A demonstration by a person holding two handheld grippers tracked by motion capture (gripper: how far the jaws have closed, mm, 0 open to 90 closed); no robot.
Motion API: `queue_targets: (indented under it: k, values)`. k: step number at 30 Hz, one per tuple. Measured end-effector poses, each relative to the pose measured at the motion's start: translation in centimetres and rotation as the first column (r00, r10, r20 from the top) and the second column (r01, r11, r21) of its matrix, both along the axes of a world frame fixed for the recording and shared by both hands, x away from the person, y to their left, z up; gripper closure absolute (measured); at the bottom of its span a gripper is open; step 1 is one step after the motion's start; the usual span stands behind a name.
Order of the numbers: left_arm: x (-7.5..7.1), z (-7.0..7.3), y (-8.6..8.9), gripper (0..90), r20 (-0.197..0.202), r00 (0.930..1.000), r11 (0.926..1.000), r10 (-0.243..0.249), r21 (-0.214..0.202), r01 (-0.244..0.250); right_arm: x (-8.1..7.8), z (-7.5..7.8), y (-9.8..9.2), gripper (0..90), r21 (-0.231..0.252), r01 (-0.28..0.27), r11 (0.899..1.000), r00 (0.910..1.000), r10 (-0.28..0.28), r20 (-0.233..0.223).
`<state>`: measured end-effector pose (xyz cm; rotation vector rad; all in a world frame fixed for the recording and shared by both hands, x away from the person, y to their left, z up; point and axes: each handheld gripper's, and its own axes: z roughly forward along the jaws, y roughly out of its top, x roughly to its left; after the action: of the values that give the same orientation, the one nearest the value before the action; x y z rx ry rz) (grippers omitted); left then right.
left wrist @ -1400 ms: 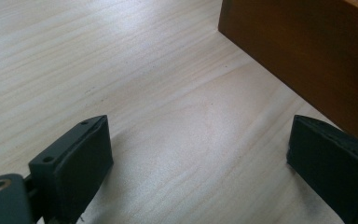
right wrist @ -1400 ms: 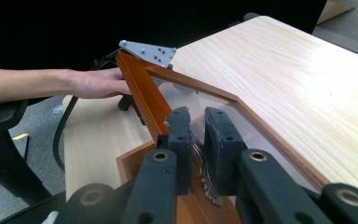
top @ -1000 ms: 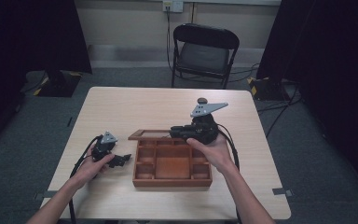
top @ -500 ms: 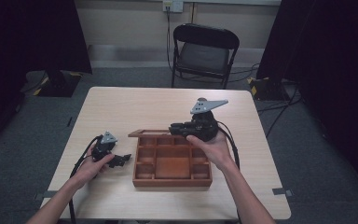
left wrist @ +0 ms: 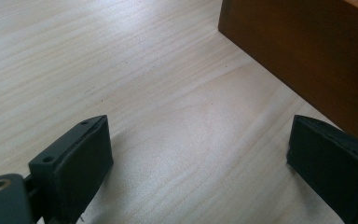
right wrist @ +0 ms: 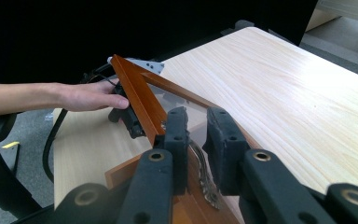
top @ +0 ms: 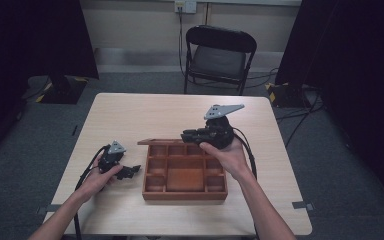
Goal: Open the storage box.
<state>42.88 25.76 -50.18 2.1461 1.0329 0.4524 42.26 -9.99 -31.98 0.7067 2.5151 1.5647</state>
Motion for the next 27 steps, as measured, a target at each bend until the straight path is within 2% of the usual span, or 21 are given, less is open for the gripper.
queue_targets:
  k: [27]
  values:
    - [0.0, 0.0, 0.0, 5.9, 0.0, 1.0, 1.0, 0.0, -0.002, 0.0, 1.2, 0.9, 0.1, 75.5, -0.009, 0.027, 1.0, 0.9996, -0.027, 0.001]
